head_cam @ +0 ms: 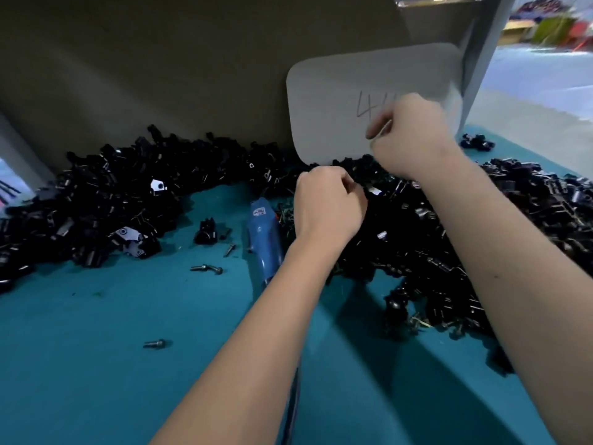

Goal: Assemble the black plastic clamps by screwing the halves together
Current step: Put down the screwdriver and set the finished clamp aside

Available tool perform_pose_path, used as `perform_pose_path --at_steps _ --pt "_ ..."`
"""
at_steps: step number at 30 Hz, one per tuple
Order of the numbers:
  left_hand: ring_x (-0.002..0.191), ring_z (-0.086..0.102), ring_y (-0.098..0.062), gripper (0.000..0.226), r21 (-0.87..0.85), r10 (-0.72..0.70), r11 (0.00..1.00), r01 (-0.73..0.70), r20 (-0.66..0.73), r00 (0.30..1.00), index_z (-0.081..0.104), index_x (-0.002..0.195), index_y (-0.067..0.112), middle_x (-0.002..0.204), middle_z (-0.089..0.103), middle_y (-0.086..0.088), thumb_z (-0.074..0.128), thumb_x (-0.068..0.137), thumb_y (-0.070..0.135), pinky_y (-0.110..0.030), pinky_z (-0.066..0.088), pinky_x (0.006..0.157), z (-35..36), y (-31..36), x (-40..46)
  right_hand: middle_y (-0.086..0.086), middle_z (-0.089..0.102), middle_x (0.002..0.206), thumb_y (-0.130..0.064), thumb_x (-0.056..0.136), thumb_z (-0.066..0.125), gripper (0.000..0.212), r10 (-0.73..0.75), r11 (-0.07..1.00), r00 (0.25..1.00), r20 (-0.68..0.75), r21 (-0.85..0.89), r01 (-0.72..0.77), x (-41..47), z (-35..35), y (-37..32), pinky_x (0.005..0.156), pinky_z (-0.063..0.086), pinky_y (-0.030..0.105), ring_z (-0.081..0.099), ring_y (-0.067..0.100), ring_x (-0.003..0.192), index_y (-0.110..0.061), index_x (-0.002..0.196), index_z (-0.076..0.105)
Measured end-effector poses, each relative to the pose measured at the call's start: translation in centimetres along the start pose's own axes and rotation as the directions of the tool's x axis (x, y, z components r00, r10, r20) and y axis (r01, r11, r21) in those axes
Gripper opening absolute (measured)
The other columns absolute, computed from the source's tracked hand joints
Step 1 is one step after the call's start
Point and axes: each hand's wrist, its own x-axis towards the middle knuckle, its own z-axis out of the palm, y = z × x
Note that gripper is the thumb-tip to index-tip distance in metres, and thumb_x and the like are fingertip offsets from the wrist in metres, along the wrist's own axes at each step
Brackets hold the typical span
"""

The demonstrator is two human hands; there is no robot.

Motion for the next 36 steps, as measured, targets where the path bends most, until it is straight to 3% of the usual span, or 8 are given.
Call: perform_pose_path --at_steps 5,9,14,19,24,29,32,36 --pt "0.092 0.061 -0.038 0.019 0.201 -0.071 0.976 0.085 -0.077 0.994 0.072 0.082 0.01 0.09 0.071 -0.016 0.053 0.084 0.013 -0.044 0.05 0.084 -3.2 -4.9 2.7 0.014 0.073 0.115 -0.003 0.09 0.058 0.029 -0.11 0.979 0.911 0.398 -0.116 0.169 2.3 9.0 -4.5 0.094 0.059 0.04 0.068 0.033 0.105 -0.011 0.11 0.076" --pt "0.112 0.053 -0.033 0.022 0.263 -0.229 0.927 0.268 -0.173 0.958 0.07 0.097 0.015 0.107 0.066 -0.011 0.051 0.086 0.015 -0.033 0.037 0.09 -4.9 -9.2 4.1 0.013 0.062 0.137 -0.006 0.097 0.054 0.048 -0.259 0.928 0.83 0.493 -0.112 0.356 4.0 14.6 -6.9 0.104 0.043 0.033 0.054 0.034 0.128 -0.02 0.143 0.058" --pt "0.117 0.049 -0.032 0.026 0.282 -0.309 0.896 0.343 -0.159 0.938 0.068 0.104 0.016 0.113 0.065 -0.01 0.054 0.082 0.015 -0.034 0.037 0.095 -5.5 -11.8 4.8 0.005 0.051 0.152 -0.014 0.104 0.052 0.048 -0.22 0.919 0.705 0.675 -0.098 0.381 5.5 18.4 -9.3 0.111 0.044 0.04 0.051 0.029 0.133 -0.031 0.149 0.049" --pt "0.117 0.049 -0.034 0.029 0.197 -0.323 0.916 0.35 -0.156 0.934 0.066 0.108 0.011 0.117 0.062 -0.015 0.052 0.082 0.008 -0.036 0.041 0.098 -5.7 -12.1 5.2 0.003 0.062 0.125 -0.011 0.096 0.058 0.018 -0.202 0.939 0.806 0.556 -0.125 0.321 4.9 19.3 -9.9 0.106 0.039 0.043 0.055 0.029 0.119 -0.025 0.104 0.064" --pt "0.117 0.053 -0.031 0.046 0.105 -0.285 0.944 0.313 -0.217 0.934 0.06 0.128 0.012 0.13 0.053 -0.014 0.054 0.084 -0.001 -0.041 0.048 0.1 -5.8 -11.6 5.0 0.008 0.069 0.103 0.003 0.096 0.048 0.026 -0.311 0.948 0.93 0.195 -0.001 0.317 2.8 18.5 -8.4 0.076 0.049 0.032 0.064 0.025 0.094 -0.01 0.102 0.07" --pt "0.127 0.052 -0.031 0.058 0.16 -0.287 0.943 0.293 -0.057 0.956 0.057 0.141 0.015 0.14 0.055 -0.013 0.057 0.084 0.006 -0.042 0.049 0.102 -5.2 -10.9 5.3 0.009 0.07 0.113 -0.004 0.097 0.054 0.024 -0.227 0.969 0.957 0.179 0.139 0.204 3.1 16.8 -7.2 0.086 0.056 0.037 0.065 0.026 0.103 -0.014 0.11 0.071" --pt "0.132 0.049 -0.034 0.057 0.237 -0.331 0.918 0.318 0.017 0.944 0.058 0.142 0.017 0.144 0.053 -0.015 0.054 0.086 0.008 -0.045 0.048 0.106 -5.3 -11.0 5.9 0.015 0.062 0.124 -0.009 0.094 0.057 0.031 -0.173 0.963 0.953 0.249 -0.162 0.217 3.7 16.2 -5.8 0.091 0.053 0.041 0.051 0.034 0.123 -0.013 0.123 0.067" --pt "0.135 0.049 -0.032 0.058 0.255 -0.346 0.911 0.325 0.041 0.937 0.06 0.143 0.023 0.146 0.055 -0.011 0.05 0.089 0.006 -0.043 0.049 0.106 -6.0 -11.6 6.2 0.027 0.044 0.142 -0.017 0.091 0.061 0.047 0.15 0.809 0.944 0.294 -0.585 0.054 4.4 14.8 -2.6 0.108 0.039 0.061 0.038 0.048 0.135 -0.012 0.138 0.056"
